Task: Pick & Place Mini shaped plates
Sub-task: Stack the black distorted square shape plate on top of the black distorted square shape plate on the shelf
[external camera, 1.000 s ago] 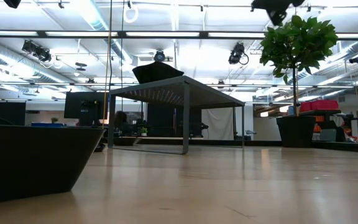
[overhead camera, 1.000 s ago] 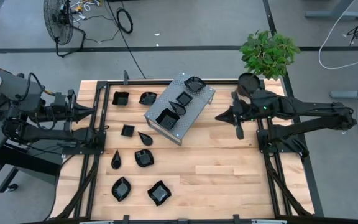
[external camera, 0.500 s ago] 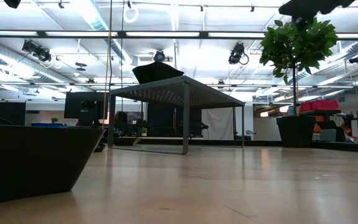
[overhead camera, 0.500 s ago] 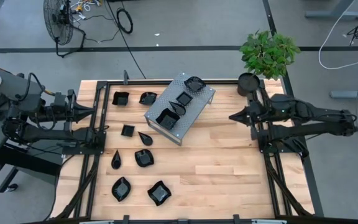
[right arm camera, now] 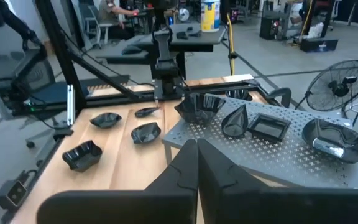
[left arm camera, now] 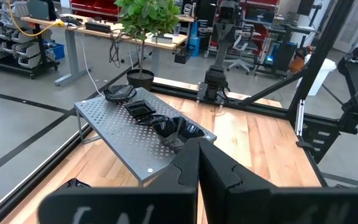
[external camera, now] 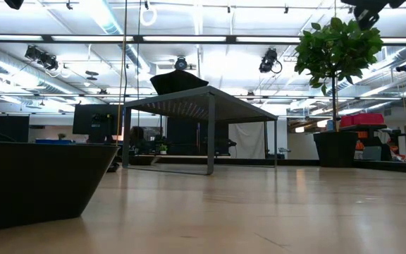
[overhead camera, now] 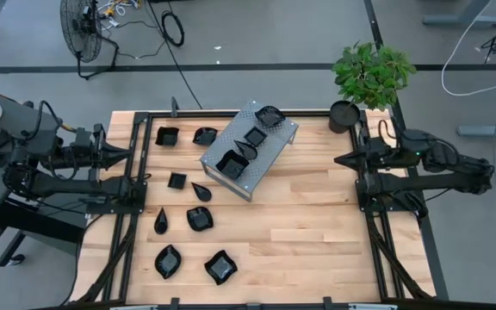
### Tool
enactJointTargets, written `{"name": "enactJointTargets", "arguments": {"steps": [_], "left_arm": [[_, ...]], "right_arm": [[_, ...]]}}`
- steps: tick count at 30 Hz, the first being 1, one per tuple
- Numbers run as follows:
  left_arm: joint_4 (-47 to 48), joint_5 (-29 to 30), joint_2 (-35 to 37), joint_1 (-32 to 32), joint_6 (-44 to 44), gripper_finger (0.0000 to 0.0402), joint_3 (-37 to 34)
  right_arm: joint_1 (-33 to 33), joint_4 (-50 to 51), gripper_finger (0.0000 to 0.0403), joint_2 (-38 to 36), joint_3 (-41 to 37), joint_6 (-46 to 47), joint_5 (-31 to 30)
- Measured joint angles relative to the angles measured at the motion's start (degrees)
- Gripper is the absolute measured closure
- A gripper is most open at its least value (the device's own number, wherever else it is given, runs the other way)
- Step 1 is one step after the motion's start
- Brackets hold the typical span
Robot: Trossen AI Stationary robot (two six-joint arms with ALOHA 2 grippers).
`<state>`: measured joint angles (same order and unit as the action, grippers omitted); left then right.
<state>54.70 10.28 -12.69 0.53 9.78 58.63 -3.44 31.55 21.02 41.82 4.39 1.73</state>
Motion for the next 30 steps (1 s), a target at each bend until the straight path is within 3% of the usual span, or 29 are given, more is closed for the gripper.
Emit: {"name": "enactJointTargets", "arguments": {"steps": [21, 30], "left_arm": [[-0.02, 0.00, -0.02, -0.02, -0.02, 0.0396, 0.00], [-0.01, 0.00, 0.00, -0.01, 0.01, 0.0396, 0.00]], "right_arm": [[0.02, 14.41, 0.0403, -10.81, 7.49, 2.29, -1.90], [0.02, 21.51, 0.0403, -11.44, 13.86, 2.24, -2.79]]}}
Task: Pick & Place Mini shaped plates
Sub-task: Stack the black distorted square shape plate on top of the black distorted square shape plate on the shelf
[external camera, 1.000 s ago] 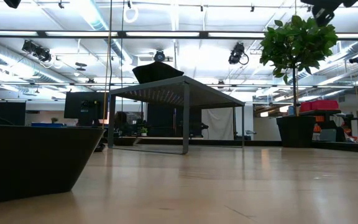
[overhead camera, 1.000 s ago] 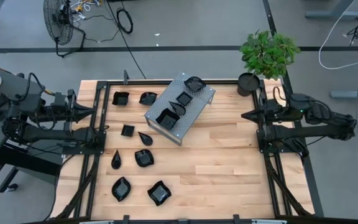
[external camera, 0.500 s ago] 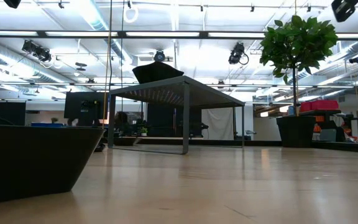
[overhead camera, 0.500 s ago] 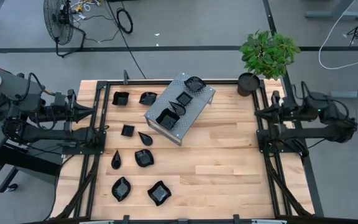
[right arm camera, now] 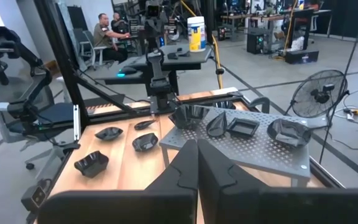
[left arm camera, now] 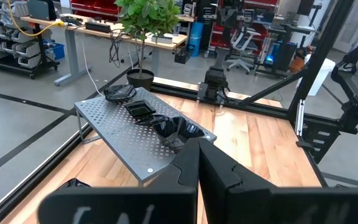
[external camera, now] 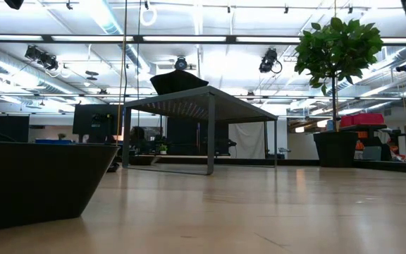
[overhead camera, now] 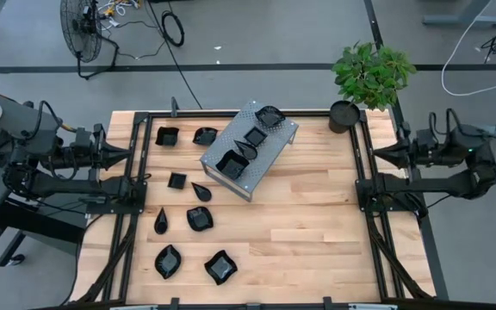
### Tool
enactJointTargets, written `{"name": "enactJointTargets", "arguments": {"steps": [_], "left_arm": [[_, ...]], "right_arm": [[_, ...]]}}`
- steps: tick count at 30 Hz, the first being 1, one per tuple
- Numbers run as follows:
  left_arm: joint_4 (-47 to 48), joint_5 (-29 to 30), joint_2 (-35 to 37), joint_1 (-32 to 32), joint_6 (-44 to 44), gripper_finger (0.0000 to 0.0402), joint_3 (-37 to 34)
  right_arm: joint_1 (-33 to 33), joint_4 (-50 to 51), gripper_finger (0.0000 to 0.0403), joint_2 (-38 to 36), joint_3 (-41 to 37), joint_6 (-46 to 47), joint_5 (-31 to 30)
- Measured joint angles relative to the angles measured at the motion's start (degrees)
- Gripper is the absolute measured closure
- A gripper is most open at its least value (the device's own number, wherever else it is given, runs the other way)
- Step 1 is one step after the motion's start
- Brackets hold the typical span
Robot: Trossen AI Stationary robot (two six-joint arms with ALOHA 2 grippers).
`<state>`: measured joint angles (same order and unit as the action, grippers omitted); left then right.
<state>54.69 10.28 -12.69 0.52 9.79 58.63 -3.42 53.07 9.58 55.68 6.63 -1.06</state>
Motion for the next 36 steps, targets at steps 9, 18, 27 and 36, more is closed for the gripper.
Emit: {"name": "enactJointTargets", "arguments": {"steps": [9, 18, 27, 36], "left_arm": [[0.01, 0.00, -0.01, 0.01, -0.01, 0.0396, 0.00], [0.01, 0.00, 0.00, 0.01, 0.00, 0.0396, 0.00], [-0.01, 0.00, -0.02, 0.01, -0.03, 0.0396, 0.00], [0.01, 0.00, 0.00, 0.01, -0.01, 0.0396, 0.00]], "right_arm": [[0.00, 7.72, 0.0403, -0.02, 8.15, -0.63, -0.02], [1.88, 14.64, 0.0403, -0.02, 16.37, -1.65, -6.06], [2.71, 14.96, 0.0402, -0.02, 16.85, -4.10, -7.08], [2.71, 20.31, 0.0385, -0.02, 16.85, -1.25, -6.99]]}}
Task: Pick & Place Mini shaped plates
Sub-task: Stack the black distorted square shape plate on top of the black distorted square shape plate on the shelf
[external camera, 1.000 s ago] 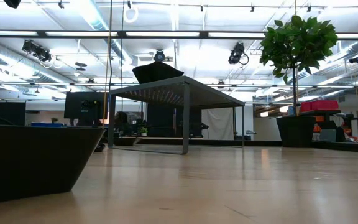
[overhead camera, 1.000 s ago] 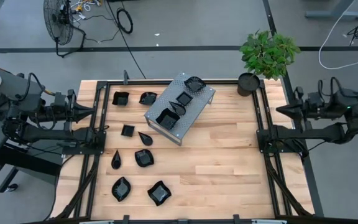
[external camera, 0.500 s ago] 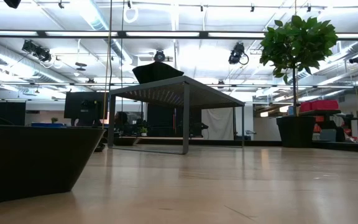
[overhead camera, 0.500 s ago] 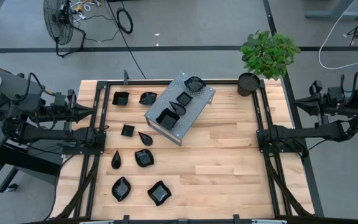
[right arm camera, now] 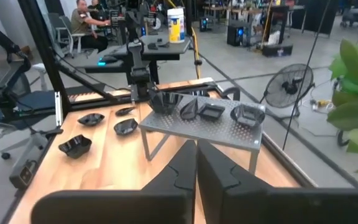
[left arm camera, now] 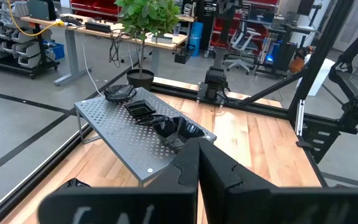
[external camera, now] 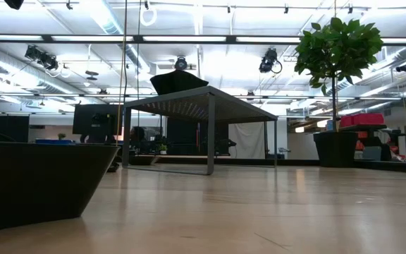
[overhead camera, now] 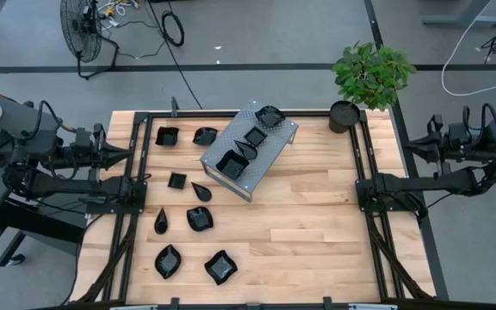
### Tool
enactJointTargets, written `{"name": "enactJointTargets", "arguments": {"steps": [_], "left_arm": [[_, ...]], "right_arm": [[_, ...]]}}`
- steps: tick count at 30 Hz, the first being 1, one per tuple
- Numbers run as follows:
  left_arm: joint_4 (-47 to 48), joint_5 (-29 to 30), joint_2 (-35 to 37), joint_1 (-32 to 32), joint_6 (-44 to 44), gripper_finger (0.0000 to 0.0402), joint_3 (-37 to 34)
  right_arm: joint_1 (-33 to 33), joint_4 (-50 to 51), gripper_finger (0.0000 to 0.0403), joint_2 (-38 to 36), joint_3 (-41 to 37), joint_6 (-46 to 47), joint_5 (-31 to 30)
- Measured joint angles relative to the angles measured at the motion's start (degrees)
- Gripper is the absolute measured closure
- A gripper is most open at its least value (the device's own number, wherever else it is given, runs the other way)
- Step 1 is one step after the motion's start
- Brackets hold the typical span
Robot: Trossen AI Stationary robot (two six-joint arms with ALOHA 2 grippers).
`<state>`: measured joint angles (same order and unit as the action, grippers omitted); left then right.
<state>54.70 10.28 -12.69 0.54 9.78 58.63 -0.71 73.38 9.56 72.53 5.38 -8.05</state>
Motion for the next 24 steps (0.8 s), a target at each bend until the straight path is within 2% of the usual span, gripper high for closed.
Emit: {"name": "enactJointTargets", "arguments": {"steps": [24], "left_arm": [[0.00, 0.00, -0.02, -0.02, 0.01, 0.0396, 0.00]], "right_arm": [[0.00, -0.47, 0.0383, 0.02, -0.04, 3.16, -0.02]]}}
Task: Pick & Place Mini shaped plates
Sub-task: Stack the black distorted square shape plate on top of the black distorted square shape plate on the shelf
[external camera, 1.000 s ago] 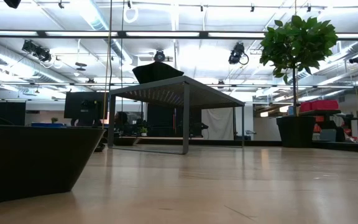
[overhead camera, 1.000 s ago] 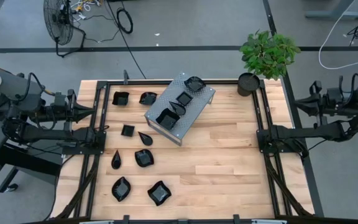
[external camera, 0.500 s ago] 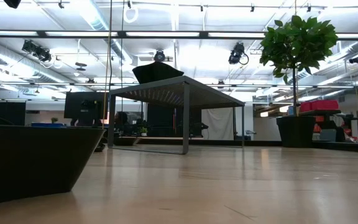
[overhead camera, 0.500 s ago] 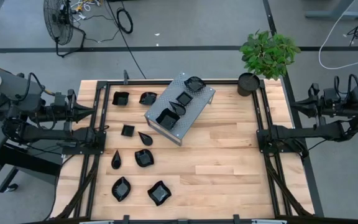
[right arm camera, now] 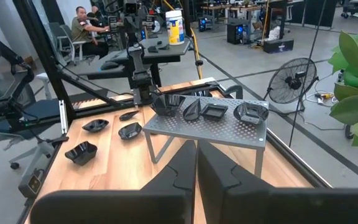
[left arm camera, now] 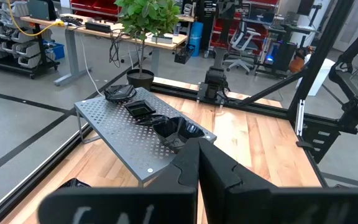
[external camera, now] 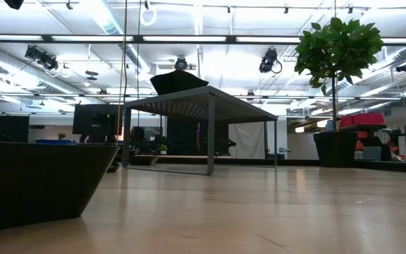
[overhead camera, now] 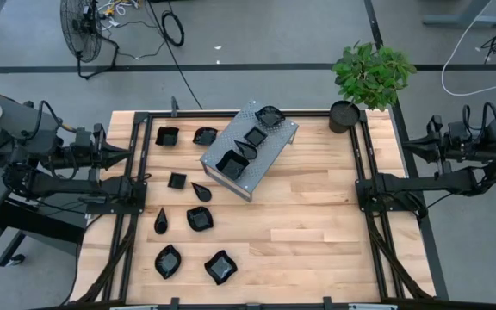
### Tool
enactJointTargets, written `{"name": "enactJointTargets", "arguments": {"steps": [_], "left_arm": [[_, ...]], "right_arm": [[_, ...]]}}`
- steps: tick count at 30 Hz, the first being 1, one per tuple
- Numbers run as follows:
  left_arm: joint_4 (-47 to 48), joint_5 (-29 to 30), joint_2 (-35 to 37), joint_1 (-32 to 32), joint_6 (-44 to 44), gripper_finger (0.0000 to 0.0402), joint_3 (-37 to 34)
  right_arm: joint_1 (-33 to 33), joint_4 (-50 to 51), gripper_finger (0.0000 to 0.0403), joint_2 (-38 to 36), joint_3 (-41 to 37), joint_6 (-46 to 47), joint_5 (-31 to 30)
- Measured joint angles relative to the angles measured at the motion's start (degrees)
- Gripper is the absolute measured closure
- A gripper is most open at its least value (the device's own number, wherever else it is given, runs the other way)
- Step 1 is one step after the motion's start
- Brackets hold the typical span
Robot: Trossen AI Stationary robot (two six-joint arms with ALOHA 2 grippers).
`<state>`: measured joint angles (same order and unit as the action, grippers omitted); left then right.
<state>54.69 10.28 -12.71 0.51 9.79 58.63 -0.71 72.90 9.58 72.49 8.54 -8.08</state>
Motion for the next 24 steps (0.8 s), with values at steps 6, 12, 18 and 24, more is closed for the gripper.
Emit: {"name": "enactJointTargets", "arguments": {"steps": [6, 12, 18, 24], "left_arm": [[-0.01, 0.09, 0.01, 0.00, -2.66, 0.0396, 0.00], [0.00, 1.29, 0.01, 0.01, -18.05, 0.0396, 0.00], [-0.01, 1.29, 0.00, 0.02, -17.63, 0.0396, 0.00], [-0.94, 0.14, 0.01, 0.00, -14.91, 0.0396, 0.00]], "right_arm": [[0.00, -0.02, 0.0383, 0.00, 0.00, -0.01, 0.00], [0.00, -0.02, 0.0383, 0.00, 0.00, -0.01, 0.00], [0.00, -0.02, 0.0383, 0.00, 0.00, -0.03, 0.00], [0.00, -0.02, 0.0383, 0.00, 0.00, -0.03, 0.00]]}}
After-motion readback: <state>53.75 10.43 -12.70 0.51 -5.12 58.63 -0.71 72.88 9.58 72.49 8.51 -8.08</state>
